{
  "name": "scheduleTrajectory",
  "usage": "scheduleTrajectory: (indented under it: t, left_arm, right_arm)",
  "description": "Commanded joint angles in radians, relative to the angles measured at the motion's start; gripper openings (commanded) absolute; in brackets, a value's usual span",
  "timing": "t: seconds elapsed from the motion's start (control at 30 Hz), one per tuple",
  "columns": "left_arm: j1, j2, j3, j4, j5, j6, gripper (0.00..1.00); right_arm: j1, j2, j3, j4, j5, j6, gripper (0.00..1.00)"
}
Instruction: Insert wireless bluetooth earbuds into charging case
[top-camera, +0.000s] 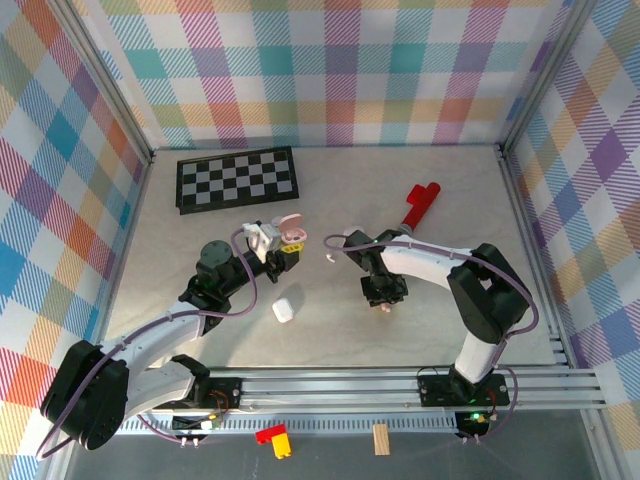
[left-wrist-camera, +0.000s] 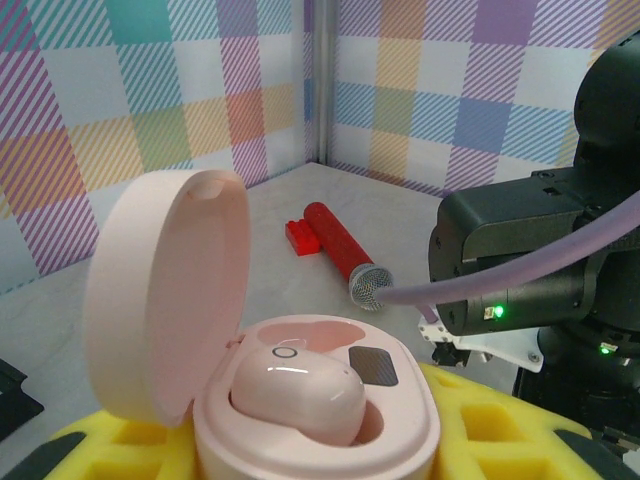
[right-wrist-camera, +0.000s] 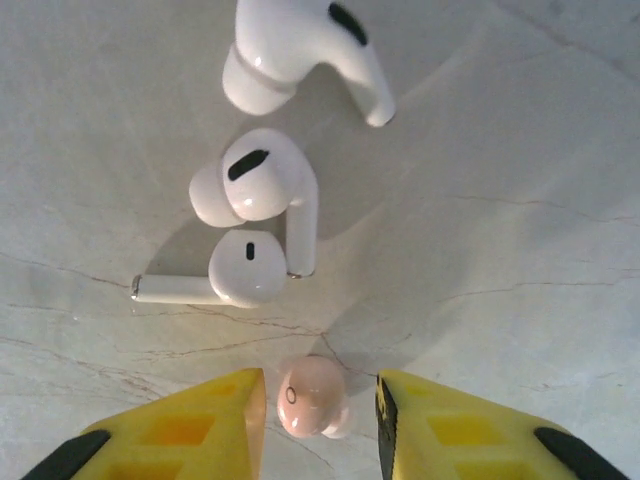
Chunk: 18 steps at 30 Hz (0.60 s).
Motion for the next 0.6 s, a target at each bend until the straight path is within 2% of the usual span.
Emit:
scheduleTrajectory:
  t: [0.0,0.57]
  left_arm:
    - [0.015,0.003,0.014,0.012,0.013,0.019,0.26]
    - [0.017,0.001,0.019,-0.004,0.015,0.025,0.26]
  right_arm:
    - [0.009,0.025,0.016,-0.059,0.048,0.016,0.34]
    - [0.017,0.045,-0.004,-0.025,-0.001,0.024,0.36]
